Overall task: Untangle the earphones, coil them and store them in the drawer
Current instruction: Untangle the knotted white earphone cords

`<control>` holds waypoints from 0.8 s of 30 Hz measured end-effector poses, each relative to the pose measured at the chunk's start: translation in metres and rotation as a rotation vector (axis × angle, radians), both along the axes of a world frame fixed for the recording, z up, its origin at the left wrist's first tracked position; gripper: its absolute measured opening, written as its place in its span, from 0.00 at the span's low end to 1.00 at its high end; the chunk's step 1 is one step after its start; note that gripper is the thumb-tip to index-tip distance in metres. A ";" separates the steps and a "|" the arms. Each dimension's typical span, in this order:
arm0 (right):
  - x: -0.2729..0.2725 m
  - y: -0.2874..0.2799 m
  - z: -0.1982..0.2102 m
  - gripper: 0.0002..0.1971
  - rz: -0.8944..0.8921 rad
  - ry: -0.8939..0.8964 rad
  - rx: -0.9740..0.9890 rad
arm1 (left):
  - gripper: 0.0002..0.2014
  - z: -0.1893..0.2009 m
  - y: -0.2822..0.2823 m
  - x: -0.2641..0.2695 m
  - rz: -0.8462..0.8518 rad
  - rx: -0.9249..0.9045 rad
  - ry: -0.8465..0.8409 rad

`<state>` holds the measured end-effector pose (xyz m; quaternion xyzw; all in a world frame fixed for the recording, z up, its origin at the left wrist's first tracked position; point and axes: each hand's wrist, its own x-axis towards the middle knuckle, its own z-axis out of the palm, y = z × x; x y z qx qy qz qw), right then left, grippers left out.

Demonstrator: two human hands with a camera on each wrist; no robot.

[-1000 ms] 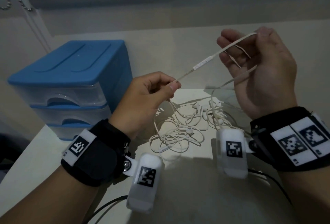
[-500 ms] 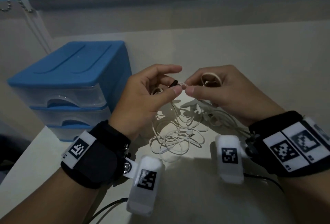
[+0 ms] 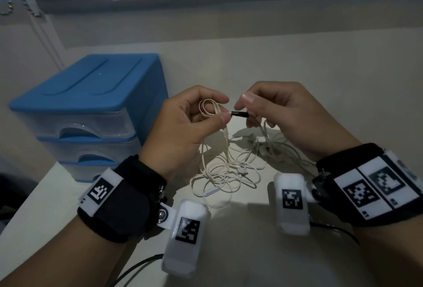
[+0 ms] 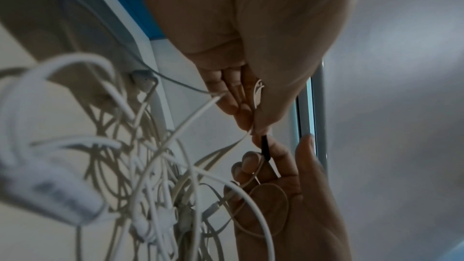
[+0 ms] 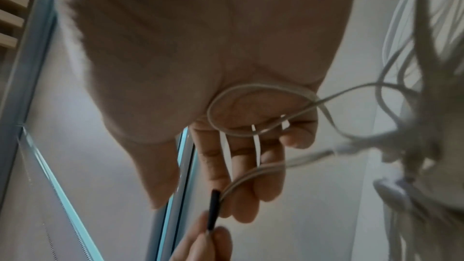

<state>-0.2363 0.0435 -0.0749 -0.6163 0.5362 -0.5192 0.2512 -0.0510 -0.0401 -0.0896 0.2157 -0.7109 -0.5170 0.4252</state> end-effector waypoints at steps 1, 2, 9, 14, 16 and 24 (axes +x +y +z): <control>0.002 -0.001 0.000 0.15 0.008 0.003 -0.004 | 0.11 0.000 0.000 0.000 -0.001 -0.017 -0.007; 0.005 -0.002 -0.001 0.14 0.015 0.005 -0.004 | 0.11 0.001 0.001 0.000 0.001 -0.032 -0.014; 0.002 -0.004 -0.004 0.09 -0.008 0.024 0.063 | 0.08 0.001 0.002 -0.001 0.073 -0.052 0.025; -0.008 0.003 -0.001 0.11 -0.055 0.078 0.139 | 0.06 0.004 0.000 -0.001 0.179 -0.037 0.145; -0.011 0.005 0.000 0.11 -0.045 0.096 0.170 | 0.07 0.004 0.000 -0.001 0.198 -0.038 0.171; -0.011 0.005 -0.003 0.02 0.103 0.027 0.201 | 0.06 0.005 -0.001 -0.001 0.203 -0.053 0.171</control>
